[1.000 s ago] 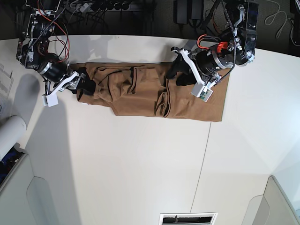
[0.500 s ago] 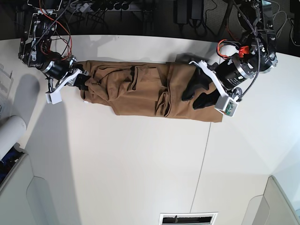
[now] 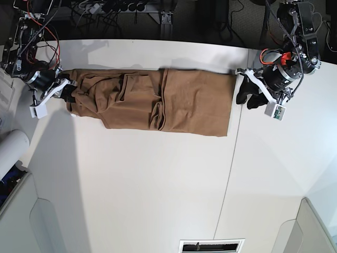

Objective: Layout the t-shirt on the table in an organized manner, then fold the t-shirt properly
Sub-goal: 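Grasp the strip's end with the right gripper and fold it over the bundle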

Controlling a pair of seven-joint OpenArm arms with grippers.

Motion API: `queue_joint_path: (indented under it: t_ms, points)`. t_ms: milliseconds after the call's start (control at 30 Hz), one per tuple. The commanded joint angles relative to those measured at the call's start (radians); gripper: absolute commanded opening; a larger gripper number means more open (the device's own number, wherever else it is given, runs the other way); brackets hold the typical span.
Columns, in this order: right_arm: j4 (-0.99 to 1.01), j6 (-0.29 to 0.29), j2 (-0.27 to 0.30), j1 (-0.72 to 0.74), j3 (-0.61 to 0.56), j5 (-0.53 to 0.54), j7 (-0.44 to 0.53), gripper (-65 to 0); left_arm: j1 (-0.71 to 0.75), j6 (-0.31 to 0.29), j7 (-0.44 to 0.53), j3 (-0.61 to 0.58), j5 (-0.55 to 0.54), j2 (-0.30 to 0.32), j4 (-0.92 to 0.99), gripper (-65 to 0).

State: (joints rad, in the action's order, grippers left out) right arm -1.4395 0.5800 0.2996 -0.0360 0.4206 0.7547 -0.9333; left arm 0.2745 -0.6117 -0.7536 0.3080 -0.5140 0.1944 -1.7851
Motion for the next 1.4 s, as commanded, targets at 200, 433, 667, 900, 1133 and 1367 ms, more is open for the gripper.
queue_joint_path:
  t_ms: [200,433,667,900,1133,1367]
  points:
    - [-0.013,0.003,0.038,0.013,0.007,0.06,0.008,-65.0,-0.005,-0.039,0.114,-0.042,0.138,0.007,0.023,-65.0]
    - [-0.019,0.003,0.038,0.013,0.007,0.099,0.008,-65.0,-0.005,0.024,0.122,-0.178,0.249,0.007,0.034,-65.0]
    - [-0.034,0.004,0.036,0.013,0.007,0.174,-0.008,-65.0,-0.006,0.077,0.129,-0.314,0.296,0.005,0.034,-65.0]
    - [-0.2,0.008,-0.023,0.014,0.007,0.209,-0.007,-65.0,-0.006,0.097,0.13,-0.394,0.329,-0.017,0.034,-65.0]
    - [-0.351,0.008,-0.155,0.036,-0.046,0.213,-0.006,-65.0,-0.006,0.111,0.147,-0.394,0.354,-0.044,0.034,-65.0]
    - [-0.352,0.008,-0.242,0.108,-0.275,0.156,-0.006,-65.0,-0.003,0.111,0.143,-0.394,0.354,-0.045,0.034,-65.0]
